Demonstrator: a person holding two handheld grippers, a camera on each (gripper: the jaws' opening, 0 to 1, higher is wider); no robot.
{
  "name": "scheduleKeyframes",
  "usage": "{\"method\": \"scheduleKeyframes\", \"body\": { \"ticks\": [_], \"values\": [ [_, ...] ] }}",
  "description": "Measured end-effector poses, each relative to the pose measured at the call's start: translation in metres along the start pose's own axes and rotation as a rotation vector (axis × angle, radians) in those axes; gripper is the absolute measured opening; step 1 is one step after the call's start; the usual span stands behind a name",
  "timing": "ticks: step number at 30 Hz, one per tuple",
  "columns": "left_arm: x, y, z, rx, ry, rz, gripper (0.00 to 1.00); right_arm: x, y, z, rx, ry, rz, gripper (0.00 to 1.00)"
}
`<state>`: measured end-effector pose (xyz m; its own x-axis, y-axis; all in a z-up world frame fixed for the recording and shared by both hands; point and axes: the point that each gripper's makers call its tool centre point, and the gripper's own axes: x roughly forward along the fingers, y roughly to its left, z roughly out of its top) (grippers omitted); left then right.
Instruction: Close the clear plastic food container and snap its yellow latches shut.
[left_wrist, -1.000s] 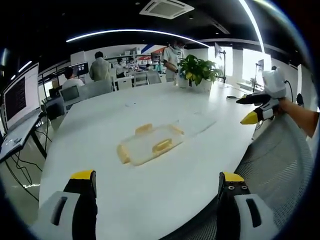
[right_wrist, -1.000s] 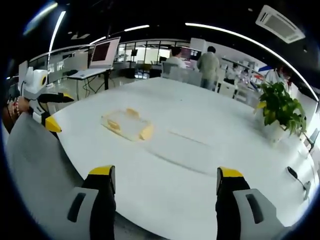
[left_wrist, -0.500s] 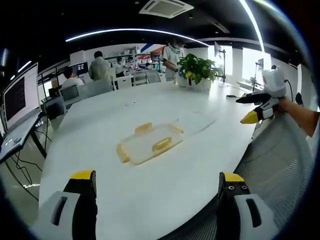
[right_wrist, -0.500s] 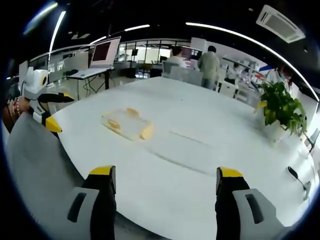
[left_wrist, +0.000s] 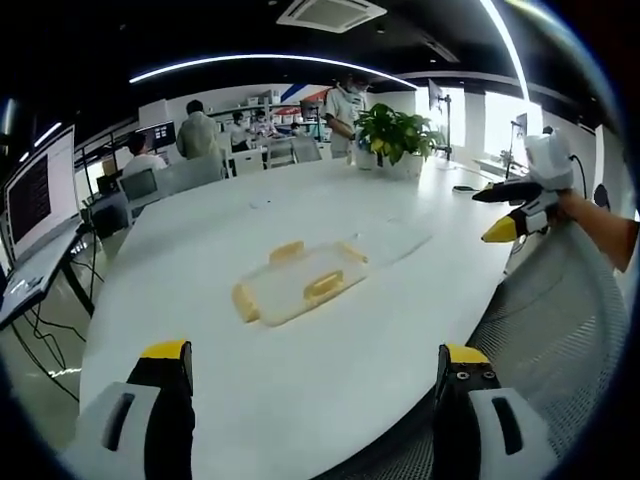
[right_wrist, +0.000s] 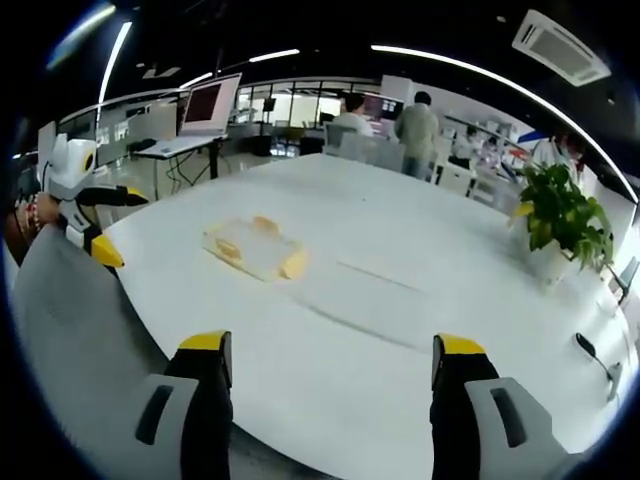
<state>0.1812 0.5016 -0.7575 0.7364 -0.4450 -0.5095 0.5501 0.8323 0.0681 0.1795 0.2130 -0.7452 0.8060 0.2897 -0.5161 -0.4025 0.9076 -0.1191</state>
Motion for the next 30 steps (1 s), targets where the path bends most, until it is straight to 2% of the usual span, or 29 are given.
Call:
{"method": "scheduleKeyframes", "body": {
  "ticks": [18,21,30],
  "values": [
    [0.0002,-0.0009,-0.0019,-0.004,0.012,-0.005,0.99,-0.0001,0.0002,0.0002,0.005,-0.003,0.002,0.78],
    [0.0007,-0.0041,-0.0023,-0.012,0.014,-0.024,0.99,0.0,0.0001,-0.0007,0.006,0.003,0.001,0.78],
    [0.0001,-0.0026,-0.0027,-0.006,0.017,-0.015,0.99,0.0,0.0015,-0.0012,0.008,0.005,0.005,0.77]
  ]
}}
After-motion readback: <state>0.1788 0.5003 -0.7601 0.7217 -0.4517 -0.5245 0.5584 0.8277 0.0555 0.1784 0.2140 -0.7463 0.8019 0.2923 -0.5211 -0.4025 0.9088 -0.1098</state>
